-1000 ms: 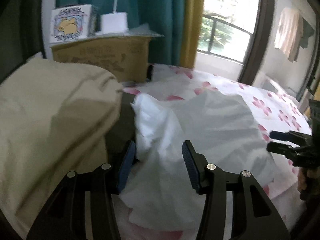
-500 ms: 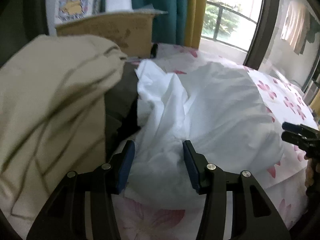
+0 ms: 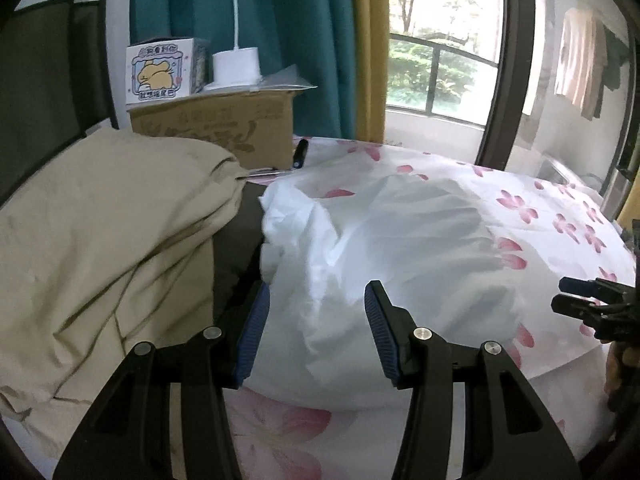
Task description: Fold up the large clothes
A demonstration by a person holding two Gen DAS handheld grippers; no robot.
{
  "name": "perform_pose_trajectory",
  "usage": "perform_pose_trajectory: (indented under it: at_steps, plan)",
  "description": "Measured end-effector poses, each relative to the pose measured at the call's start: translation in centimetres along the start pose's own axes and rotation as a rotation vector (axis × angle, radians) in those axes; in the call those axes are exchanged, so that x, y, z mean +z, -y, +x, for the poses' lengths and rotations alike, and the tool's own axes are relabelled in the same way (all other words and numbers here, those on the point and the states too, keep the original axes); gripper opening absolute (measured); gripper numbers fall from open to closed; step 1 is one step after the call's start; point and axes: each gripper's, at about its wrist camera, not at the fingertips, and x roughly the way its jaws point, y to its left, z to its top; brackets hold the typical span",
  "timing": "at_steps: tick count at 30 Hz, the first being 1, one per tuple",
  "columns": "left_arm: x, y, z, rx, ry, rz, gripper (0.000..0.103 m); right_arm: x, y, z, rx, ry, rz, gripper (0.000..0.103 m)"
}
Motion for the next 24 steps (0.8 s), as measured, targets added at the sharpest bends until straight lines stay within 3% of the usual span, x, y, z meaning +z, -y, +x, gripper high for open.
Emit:
perform_pose_trajectory:
  at_steps: [16, 24]
  plan:
    - [-1.0, 5.5, -0.4, -0.155, 0.013, 0.036, 0.052, -2.6, 2.8, -4.3, -0.089, 0.053, 0.059, 0.071]
    - [-1.2, 9.1, -0.4, -0.165, 0.020, 0.083, 0.052, -4.1, 4.5, -6.7, -0.140, 0.080, 0.097, 0.076]
